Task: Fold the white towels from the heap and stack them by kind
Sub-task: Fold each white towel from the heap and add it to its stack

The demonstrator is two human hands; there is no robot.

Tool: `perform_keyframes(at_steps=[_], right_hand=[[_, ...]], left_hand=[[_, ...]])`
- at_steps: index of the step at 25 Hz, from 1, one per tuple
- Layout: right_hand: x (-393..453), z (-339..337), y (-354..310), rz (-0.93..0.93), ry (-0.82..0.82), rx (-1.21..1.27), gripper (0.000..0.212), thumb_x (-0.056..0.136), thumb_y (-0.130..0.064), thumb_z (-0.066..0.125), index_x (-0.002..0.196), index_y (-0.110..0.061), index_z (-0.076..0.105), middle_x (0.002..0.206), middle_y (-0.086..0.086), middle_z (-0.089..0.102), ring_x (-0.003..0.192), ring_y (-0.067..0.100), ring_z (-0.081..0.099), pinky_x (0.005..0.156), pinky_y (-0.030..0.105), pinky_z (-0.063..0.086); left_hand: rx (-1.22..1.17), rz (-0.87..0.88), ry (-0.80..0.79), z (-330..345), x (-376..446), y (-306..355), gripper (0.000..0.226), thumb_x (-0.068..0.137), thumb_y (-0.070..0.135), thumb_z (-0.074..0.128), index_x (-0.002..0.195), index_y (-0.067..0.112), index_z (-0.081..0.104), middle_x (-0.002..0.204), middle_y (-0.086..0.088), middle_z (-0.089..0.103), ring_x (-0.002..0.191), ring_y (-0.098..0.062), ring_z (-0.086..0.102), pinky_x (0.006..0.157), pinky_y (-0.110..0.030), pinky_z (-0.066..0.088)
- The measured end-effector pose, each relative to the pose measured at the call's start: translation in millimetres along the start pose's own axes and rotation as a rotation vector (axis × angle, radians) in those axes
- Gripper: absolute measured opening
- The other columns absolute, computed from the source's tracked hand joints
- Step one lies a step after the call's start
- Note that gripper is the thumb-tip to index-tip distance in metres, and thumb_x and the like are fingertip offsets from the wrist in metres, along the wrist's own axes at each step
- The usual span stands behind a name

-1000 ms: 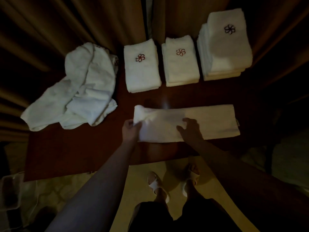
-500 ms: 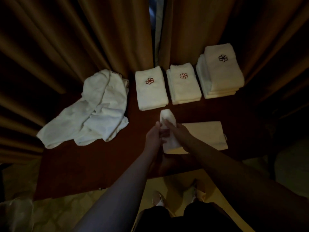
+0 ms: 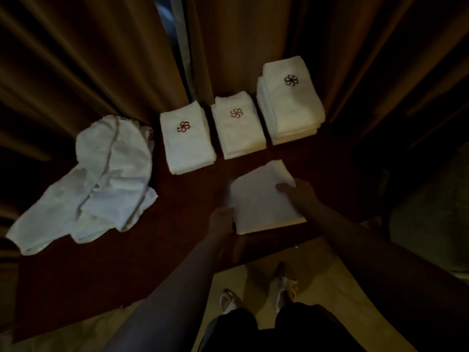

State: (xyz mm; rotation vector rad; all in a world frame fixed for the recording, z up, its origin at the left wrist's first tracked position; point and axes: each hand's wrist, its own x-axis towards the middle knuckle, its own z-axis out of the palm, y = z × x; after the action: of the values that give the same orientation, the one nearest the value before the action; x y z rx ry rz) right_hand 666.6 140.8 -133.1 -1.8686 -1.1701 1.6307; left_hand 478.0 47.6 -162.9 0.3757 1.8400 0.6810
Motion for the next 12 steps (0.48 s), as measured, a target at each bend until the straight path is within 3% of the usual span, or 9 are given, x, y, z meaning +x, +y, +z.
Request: perform_keyframes(at_steps=[2, 5, 9, 12], right_hand=[[21, -23, 18, 0.024, 0.002, -0.028, 0.059, 0.088, -0.032, 0.066, 0.138, -0.006, 0.047, 0.134, 0.015, 0.053, 0.118, 0.034, 0.054, 0.093, 0.041, 0.047], [48, -42, 39, 0.063, 0.001, -0.088, 0.057, 0.09, -0.029, 0.064, 0.138, -0.004, 0.046, 0.137, 0.019, 0.05, 0.121, 0.037, 0.051, 0.1, 0.047, 0.044], [79, -48, 58, 0.103, -0.043, -0.168, 0.056, 0.096, -0.031, 0.055, 0.142, -0.006, 0.04, 0.143, 0.019, 0.044, 0.127, 0.038, 0.045, 0.104, 0.047, 0.041], [93, -43, 72, 0.078, -0.05, -0.449, 0.057, 0.1, -0.035, 0.043, 0.148, -0.009, 0.028, 0.15, 0.018, 0.032, 0.135, 0.037, 0.034, 0.11, 0.045, 0.032]], left_hand=[[0.033, -0.005, -0.017, 16, 7, -3, 0.015, 0.098, 0.018, 0.054, 0.097, 0.006, 0.062, 0.097, -0.012, 0.061, 0.078, -0.023, 0.059, 0.066, -0.029, 0.047], [0.18, 0.045, 0.006, 40, 25, -7, 0.044, 0.094, 0.029, 0.06, 0.122, -0.005, 0.059, 0.12, -0.022, 0.062, 0.106, -0.035, 0.061, 0.078, -0.031, 0.047], [0.218, -0.009, 0.109, 64, 45, -4, 0.083, 0.074, 0.058, 0.072, 0.135, 0.006, 0.049, 0.129, -0.012, 0.059, 0.112, -0.03, 0.06, 0.091, -0.043, 0.052], [0.203, -0.05, 0.19, 74, 52, 3, 0.098, 0.066, 0.066, 0.074, 0.139, 0.009, 0.042, 0.134, -0.008, 0.054, 0.117, -0.029, 0.056, 0.096, -0.046, 0.05]])
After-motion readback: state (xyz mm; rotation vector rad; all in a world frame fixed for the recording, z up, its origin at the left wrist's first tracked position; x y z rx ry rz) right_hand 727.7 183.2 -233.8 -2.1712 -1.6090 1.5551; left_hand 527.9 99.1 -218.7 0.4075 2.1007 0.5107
